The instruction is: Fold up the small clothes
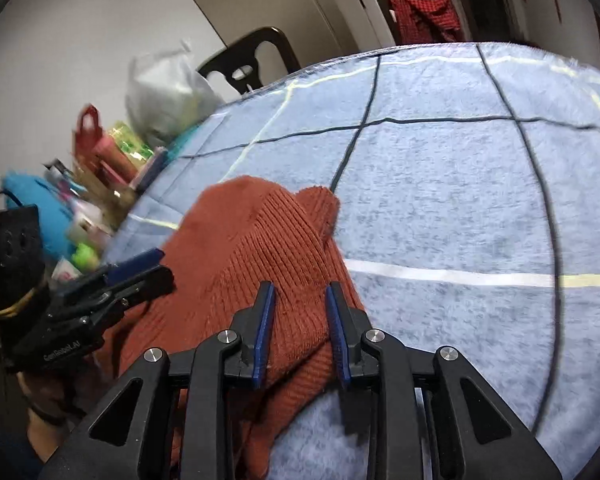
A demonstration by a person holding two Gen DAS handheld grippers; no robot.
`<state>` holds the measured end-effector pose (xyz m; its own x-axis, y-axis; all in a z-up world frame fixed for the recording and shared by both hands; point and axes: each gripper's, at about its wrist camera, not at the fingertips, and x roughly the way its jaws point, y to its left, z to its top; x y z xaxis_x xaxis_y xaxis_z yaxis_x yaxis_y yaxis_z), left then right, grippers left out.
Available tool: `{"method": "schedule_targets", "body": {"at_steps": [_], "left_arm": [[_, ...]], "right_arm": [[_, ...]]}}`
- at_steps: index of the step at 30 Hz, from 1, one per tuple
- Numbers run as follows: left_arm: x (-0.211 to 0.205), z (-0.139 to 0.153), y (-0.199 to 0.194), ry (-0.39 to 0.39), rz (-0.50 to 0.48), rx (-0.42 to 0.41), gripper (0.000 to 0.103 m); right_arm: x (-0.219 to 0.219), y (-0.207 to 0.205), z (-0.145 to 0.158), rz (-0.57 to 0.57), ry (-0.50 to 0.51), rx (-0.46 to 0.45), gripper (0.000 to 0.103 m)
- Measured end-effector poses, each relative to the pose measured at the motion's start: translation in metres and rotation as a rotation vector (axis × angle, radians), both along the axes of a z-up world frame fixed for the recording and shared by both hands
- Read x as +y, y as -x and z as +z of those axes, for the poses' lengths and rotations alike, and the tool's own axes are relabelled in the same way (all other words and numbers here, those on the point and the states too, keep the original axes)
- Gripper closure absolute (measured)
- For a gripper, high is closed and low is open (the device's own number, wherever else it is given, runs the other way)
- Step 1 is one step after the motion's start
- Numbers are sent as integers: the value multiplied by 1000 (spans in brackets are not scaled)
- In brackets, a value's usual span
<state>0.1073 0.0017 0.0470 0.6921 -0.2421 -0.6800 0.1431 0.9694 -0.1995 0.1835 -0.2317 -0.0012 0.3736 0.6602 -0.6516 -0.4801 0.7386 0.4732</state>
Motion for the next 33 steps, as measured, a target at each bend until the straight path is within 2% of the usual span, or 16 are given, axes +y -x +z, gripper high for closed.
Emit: {"method": "schedule_targets", "body": {"at_steps": [1, 4, 8, 9, 11, 13, 15, 21, 23, 27, 31, 33], "left_arm": [[0, 4, 2, 2, 4, 3, 60], [-1, 16, 17, -17, 10, -21, 60], [5, 20, 46, -3, 32, -27, 60], [7, 18, 53, 4, 41, -23, 60], [9, 15, 61, 10, 60, -19, 60], [12, 8, 67, 16, 77, -9, 60], [12, -1, 66, -2, 92, 3, 60], [12, -4, 60, -21, 108, -1, 60], [10, -2, 62, -34, 110, 2, 60], [13, 0, 72, -44, 127, 21, 56], [20, 0, 86, -60, 150, 29, 55], [21, -3, 93, -72, 156, 40, 53]], "right_arm": [[-2, 0, 2, -5, 3, 10, 76], [-1, 18, 24, 1, 72, -71, 76], [3, 62, 49, 98, 53, -161, 76], [5, 72, 50, 116, 63, -175, 77], [11, 81, 44, 138, 83, -171, 84], [13, 86, 29, 146, 144, -160, 87], [9, 85, 18, 142, 141, -152, 87], [8, 81, 19, 119, 163, -159, 87], [7, 83, 23, 115, 172, -161, 82], [0, 96, 34, 103, 189, -200, 81], [-6, 110, 38, 101, 223, -234, 66], [-9, 116, 35, 106, 243, -231, 66]]}}
